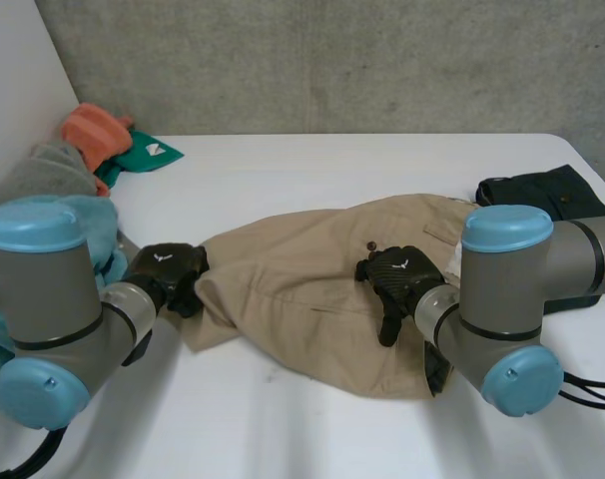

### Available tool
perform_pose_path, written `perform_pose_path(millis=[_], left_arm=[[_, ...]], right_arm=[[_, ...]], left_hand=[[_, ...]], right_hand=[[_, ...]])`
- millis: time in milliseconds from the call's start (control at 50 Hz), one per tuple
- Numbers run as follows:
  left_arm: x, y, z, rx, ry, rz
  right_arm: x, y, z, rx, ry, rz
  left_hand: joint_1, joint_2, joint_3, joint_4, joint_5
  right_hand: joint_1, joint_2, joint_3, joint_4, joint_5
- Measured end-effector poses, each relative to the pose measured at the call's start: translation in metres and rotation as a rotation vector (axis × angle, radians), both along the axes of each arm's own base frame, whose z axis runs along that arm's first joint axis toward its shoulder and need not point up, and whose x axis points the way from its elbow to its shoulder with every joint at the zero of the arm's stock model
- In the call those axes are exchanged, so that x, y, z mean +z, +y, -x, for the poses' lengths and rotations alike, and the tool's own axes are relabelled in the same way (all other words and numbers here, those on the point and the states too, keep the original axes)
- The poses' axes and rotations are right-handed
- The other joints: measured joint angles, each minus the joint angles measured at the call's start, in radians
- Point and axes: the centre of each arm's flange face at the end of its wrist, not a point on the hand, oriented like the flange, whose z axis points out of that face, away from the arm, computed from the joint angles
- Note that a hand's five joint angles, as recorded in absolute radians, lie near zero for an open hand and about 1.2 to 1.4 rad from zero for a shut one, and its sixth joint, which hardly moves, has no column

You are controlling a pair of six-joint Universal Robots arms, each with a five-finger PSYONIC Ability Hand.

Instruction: Fold the laundry.

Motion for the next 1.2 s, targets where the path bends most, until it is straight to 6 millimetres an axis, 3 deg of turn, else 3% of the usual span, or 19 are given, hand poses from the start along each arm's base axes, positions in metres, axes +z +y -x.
perform_pose_path(millis=[20, 80, 100, 140, 260, 320, 380, 420, 440, 460, 540, 580, 600, 720, 760, 840, 940, 1040, 1200], left_arm=[[0.003, 0.000, 0.001, -0.003, 0.004, 0.010], [0.007, 0.001, 0.002, -0.006, 0.009, 0.025], [0.014, 0.002, 0.003, -0.009, 0.017, 0.046], [0.022, 0.002, 0.003, -0.010, 0.025, 0.066], [0.043, 0.002, 0.003, -0.009, 0.048, 0.128], [0.076, 0.003, 0.002, -0.008, 0.085, 0.223], [0.098, 0.004, 0.001, -0.007, 0.109, 0.285], [0.129, 0.008, 0.000, -0.008, 0.144, 0.376], [0.129, 0.008, 0.000, -0.008, 0.144, 0.376], [0.153, 0.013, -0.002, -0.009, 0.171, 0.446], [0.194, 0.025, -0.007, -0.008, 0.217, 0.569], [0.205, 0.029, -0.009, -0.008, 0.229, 0.602], [0.223, 0.037, -0.012, -0.008, 0.250, 0.657], [0.273, 0.066, -0.022, -0.008, 0.309, 0.816], [0.296, 0.081, -0.028, -0.008, 0.338, 0.891], [0.324, 0.103, -0.036, -0.008, 0.374, 0.988], [0.338, 0.116, -0.041, -0.009, 0.393, 1.039], [0.335, 0.113, -0.040, -0.010, 0.388, 1.027], [0.285, 0.059, -0.018, -0.016, 0.317, 0.843]], right_arm=[[-0.002, -0.001, 0.000, -0.001, 0.000, -0.004], [-0.003, -0.001, -0.001, -0.001, 0.001, -0.007], [-0.004, -0.002, -0.001, -0.003, 0.001, -0.009], [-0.002, -0.003, -0.001, -0.005, -0.001, -0.005], [0.014, -0.004, 0.001, -0.016, -0.017, 0.031], [0.054, -0.004, 0.003, -0.024, -0.058, 0.122], [0.075, -0.003, 0.005, -0.026, -0.081, 0.169], [0.115, 0.003, 0.008, -0.023, -0.123, 0.248], [0.115, 0.003, 0.008, -0.023, -0.123, 0.248], [0.153, 0.012, 0.014, -0.019, -0.159, 0.314], [0.202, 0.024, 0.025, -0.022, -0.188, 0.381], [0.215, 0.028, 0.030, -0.027, -0.190, 0.394], [0.232, 0.032, 0.036, -0.033, -0.189, 0.415], [0.295, 0.056, 0.056, -0.049, -0.202, 0.540], [0.329, 0.074, 0.066, -0.057, -0.232, 0.638], [0.369, 0.102, 0.079, -0.065, -0.285, 0.769], [0.389, 0.117, 0.087, -0.068, -0.319, 0.835], [0.384, 0.115, 0.085, -0.065, -0.314, 0.817], [0.318, 0.060, 0.059, -0.061, -0.205, 0.596]], left_hand=[[0.002, 0.009, 0.010, 0.008, 0.001], [0.002, 0.014, 0.017, 0.014, 0.005], [0.002, 0.018, 0.021, 0.017, 0.005], [0.002, 0.018, 0.021, 0.017, 0.005], [0.002, 0.018, 0.021, 0.017, 0.005], [0.002, 0.018, 0.021, 0.017, 0.005], [0.002, 0.018, 0.021, 0.017, 0.005], [0.002, 0.018, 0.021, 0.020, 0.005], [0.002, 0.018, 0.021, 0.020, 0.005], [0.002, 0.018, 0.021, 0.021, 0.005], [0.002, 0.018, 0.023, 0.021, 0.005], [0.002, 0.019, 0.024, 0.021, 0.005], [0.002, 0.020, 0.024, 0.021, 0.005], [0.004, 0.020, 0.024, 0.021, 0.005], [0.006, 0.021, 0.024, 0.021, 0.005], [0.006, 0.021, 0.024, 0.021, 0.005], [0.006, 0.021, 0.024, 0.021, 0.005], [0.006, 0.021, 0.024, 0.021, 0.005], [0.006, 0.021, 0.024, 0.021, 0.005]], right_hand=[[0.059, 0.152, 0.097, 0.106, 0.090], [0.121, 0.243, 0.186, 0.197, 0.163], [0.378, 0.550, 0.498, 0.511, 0.442], [0.548, 0.739, 0.697, 0.716, 0.665], [0.573, 0.823, 0.758, 0.785, 0.748], [0.602, 0.825, 0.758, 0.785, 0.750], [0.602, 0.825, 0.758, 0.785, 0.750], [0.602, 0.825, 0.758, 0.785, 0.750], [0.602, 0.825, 0.758, 0.785, 0.750], [0.602, 0.825, 0.758, 0.795, 0.762], [0.602, 0.825, 0.758, 0.801, 0.774], [0.603, 0.825, 0.758, 0.801, 0.774], [0.608, 0.826, 0.758, 0.801, 0.776], [0.608, 0.834, 0.781, 0.801, 0.776], [0.608, 0.834, 0.781, 0.801, 0.776], [0.608, 0.834, 0.781, 0.801, 0.780], [0.608, 0.834, 0.781, 0.801, 0.790], [0.626, 0.834, 0.781, 0.801, 0.791], [0.626, 0.834, 0.781, 0.801, 0.790]])
